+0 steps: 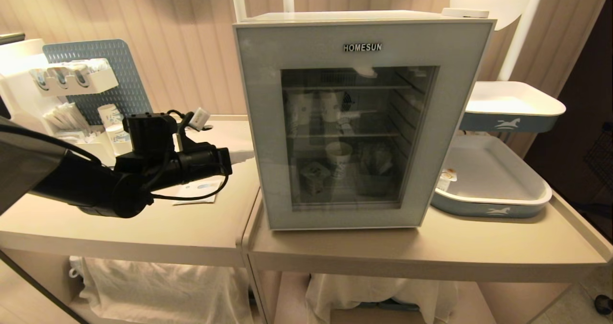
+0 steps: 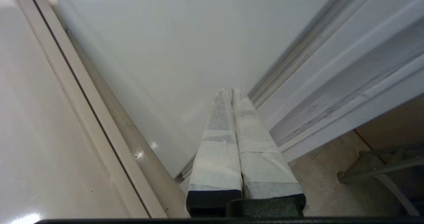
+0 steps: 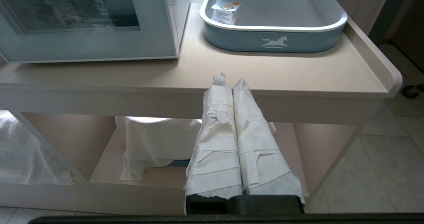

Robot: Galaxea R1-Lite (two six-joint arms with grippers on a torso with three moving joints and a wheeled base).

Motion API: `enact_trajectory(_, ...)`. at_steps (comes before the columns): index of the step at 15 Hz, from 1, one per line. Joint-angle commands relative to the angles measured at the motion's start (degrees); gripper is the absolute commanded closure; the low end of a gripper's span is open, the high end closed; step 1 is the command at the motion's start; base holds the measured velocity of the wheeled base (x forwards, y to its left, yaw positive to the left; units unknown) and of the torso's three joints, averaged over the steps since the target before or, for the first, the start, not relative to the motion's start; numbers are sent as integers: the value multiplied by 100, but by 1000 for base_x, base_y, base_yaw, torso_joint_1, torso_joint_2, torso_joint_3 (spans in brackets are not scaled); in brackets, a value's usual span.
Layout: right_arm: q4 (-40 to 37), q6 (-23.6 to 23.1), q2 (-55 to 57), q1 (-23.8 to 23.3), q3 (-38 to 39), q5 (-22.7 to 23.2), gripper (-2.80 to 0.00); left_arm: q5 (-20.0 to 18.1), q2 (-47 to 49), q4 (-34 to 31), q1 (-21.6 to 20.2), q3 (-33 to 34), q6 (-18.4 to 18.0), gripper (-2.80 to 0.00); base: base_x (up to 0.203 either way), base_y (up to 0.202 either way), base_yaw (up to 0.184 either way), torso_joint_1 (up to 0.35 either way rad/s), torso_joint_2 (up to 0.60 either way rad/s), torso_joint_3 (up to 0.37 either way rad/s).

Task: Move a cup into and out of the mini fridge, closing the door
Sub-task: Open the freezer door

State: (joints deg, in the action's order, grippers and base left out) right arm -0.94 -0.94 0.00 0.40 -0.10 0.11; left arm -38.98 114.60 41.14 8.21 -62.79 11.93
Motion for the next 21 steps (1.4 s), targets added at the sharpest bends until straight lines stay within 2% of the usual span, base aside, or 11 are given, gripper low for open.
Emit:
enact_trajectory(1,-3,-10,9,-4,1,5,0,-32,-69,17,21,-21,11,0,0,0,0,0,0,0)
enact_trajectory(7,-3,-3,9,4,1,-2,0,-90,118,1,145,-278,65,0,0,0,0,0,0,0)
enact_trajectory(12,-3,-3,9,-3,1,1,0,-156,210,-54,242,-435,262,0,0,0,0,0,0,0)
enact_trajectory(13,-3,-3,9,1,1,-2,0,-219,154,-48,250,-382,360,0,0,0,0,0,0,0)
enact_trajectory(16,-3,-3,9,4,1,-2,0,-715,-96,6,236,-153,566,0,0,0,0,0,0,0)
enact_trajectory(21,-3,-3,9,-5,1,-2,0,-795,-391,24,233,78,652,0,0,0,0,0,0,0)
